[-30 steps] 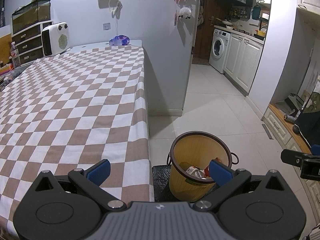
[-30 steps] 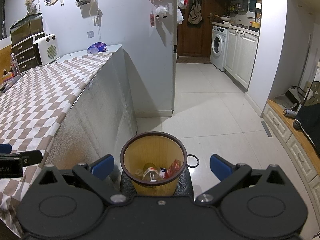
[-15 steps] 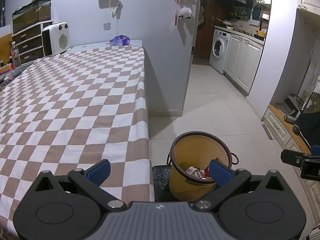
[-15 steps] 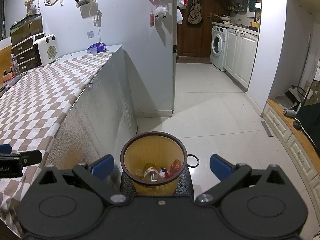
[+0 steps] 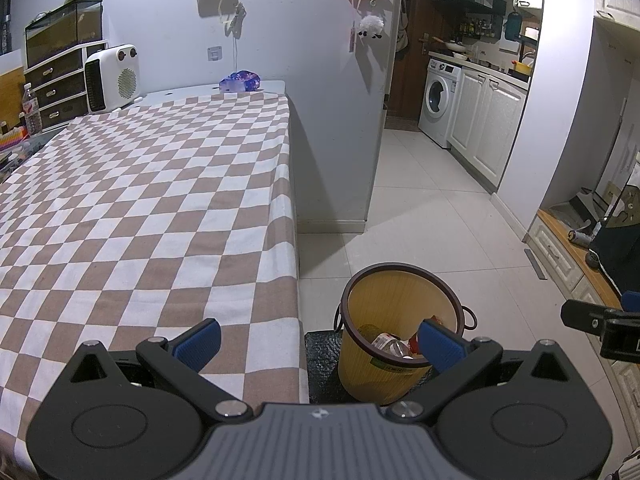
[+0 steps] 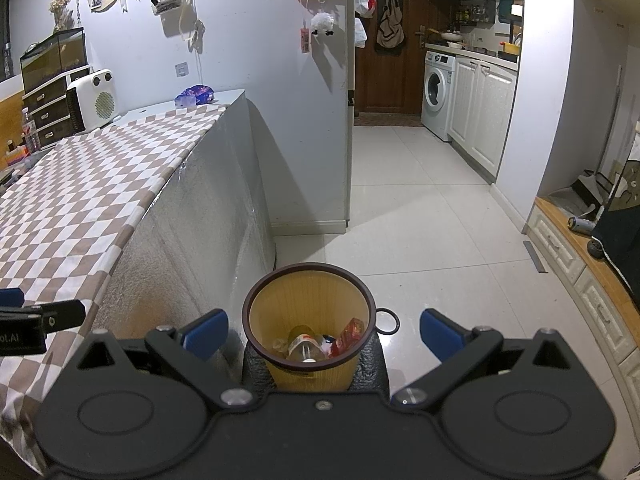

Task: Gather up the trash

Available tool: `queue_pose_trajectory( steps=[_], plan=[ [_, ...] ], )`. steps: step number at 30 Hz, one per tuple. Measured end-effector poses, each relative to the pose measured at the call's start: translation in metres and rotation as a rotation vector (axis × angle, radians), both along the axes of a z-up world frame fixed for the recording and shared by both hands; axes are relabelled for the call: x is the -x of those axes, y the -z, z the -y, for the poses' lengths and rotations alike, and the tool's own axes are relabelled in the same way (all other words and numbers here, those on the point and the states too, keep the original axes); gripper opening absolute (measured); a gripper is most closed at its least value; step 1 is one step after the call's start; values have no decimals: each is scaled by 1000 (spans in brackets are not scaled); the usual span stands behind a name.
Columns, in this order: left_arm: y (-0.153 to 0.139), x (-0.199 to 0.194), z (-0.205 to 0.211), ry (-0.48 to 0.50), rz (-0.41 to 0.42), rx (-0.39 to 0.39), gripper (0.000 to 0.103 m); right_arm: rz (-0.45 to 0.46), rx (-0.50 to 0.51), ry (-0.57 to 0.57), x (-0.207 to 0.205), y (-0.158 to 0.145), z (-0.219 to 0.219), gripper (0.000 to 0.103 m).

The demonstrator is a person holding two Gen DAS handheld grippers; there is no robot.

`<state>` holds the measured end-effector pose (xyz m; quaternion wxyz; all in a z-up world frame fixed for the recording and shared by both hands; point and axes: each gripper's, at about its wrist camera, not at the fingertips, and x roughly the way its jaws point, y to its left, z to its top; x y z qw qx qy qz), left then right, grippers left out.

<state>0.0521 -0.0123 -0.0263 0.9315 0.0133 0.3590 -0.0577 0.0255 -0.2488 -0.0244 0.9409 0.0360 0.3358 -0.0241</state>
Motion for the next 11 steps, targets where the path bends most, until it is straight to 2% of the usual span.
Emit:
queue_pose_trajectory(
  steps=[11],
  plan=[
    [-5,0,1,-11,6,-1,103,-1,0,0,0,0,0,103]
  ],
)
